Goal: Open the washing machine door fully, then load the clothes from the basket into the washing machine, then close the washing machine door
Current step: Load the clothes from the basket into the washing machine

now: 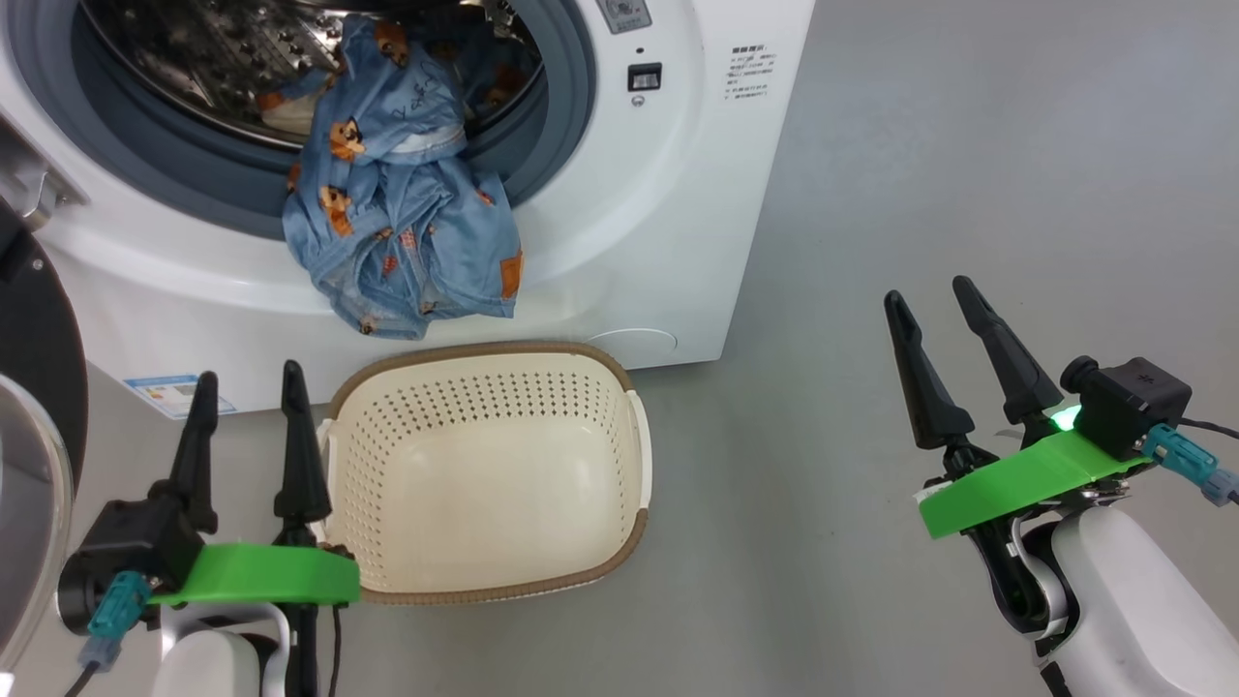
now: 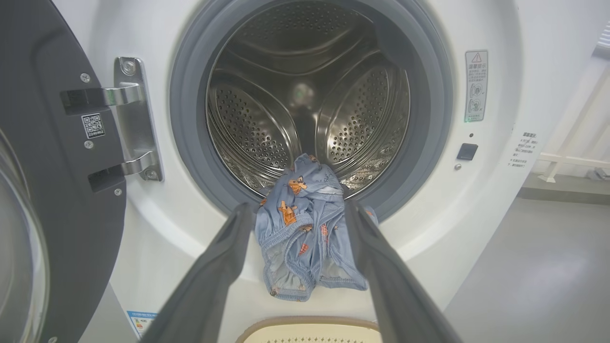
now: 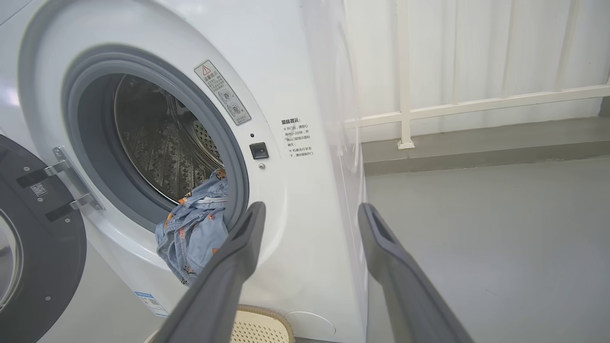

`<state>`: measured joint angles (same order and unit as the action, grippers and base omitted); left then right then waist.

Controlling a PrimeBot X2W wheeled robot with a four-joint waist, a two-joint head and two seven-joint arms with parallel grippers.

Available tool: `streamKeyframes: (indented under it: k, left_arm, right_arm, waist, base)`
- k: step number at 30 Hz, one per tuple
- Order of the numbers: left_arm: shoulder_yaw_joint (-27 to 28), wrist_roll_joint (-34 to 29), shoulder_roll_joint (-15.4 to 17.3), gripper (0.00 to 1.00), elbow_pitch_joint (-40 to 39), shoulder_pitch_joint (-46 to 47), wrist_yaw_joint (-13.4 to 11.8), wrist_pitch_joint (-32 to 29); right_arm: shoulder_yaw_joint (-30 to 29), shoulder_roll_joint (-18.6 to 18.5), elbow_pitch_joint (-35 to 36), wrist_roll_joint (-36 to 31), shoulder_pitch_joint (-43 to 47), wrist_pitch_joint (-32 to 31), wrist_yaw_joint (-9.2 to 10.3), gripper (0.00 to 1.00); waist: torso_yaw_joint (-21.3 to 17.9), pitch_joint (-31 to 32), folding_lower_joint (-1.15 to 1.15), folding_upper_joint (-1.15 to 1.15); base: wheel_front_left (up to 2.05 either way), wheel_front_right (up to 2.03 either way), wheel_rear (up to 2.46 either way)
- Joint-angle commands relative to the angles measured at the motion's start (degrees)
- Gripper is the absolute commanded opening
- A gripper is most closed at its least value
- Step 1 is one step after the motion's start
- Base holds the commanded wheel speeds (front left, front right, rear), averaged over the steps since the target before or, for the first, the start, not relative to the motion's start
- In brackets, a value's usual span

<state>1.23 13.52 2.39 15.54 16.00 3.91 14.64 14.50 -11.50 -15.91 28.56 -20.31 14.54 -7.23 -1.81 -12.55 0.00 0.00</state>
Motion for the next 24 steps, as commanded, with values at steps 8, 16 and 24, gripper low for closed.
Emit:
streamKeyframes:
  k: [8,16,24]
  left_arm:
    - [1.03,0.03,0.64,1.0,-1.65,0.13,-0.44,0.36]
    - [0.86,0.35,0.58,1.0,-1.57,0.32,-0.57,0.36]
    - [0.41,1.07,0.54,1.0,-0.63,0.67,-0.48,0.36]
  right_arm:
    - [0.24,-0.37,1.9,-0.91,0.75,0.46,-0.25,1.0]
    - [0.06,-0.3,1.85,-1.1,0.73,0.46,-0.25,1.0]
    - [0.09,-0.22,1.82,-1.1,0.4,0.46,-0.25,1.0]
  waist:
    - [0.17,-0.37,0.0,0.0]
    - [0.15,-0.57,0.0,0.0]
    - [-0.19,-1.37,0.0,0.0]
  base:
    - [0.0,0.0,0.0]
    - [0.0,0.0,0.0]
    - [0.0,0.0,0.0]
